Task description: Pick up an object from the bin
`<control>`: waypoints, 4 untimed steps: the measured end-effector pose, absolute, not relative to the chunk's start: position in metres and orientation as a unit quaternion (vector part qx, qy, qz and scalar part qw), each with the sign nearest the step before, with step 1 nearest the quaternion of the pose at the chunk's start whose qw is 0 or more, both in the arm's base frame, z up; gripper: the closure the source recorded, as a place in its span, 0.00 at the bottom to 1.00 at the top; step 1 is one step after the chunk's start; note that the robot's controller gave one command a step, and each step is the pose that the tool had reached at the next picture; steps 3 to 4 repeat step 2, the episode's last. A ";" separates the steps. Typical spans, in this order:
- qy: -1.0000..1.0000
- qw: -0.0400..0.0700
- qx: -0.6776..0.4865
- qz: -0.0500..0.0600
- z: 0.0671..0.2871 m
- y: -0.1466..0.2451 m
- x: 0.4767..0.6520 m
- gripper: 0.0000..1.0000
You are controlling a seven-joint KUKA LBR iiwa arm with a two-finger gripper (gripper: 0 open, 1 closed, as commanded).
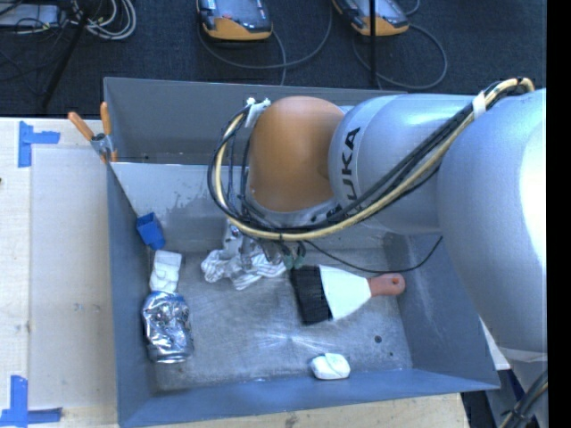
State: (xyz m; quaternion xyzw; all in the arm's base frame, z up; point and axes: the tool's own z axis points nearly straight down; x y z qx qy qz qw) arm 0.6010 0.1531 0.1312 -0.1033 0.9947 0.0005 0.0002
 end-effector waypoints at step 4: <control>0.995 0.004 -0.098 0.001 0.214 0.154 0.603 1.00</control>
Offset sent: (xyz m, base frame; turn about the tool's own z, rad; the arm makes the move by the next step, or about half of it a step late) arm 0.0017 -0.0101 0.0642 0.0225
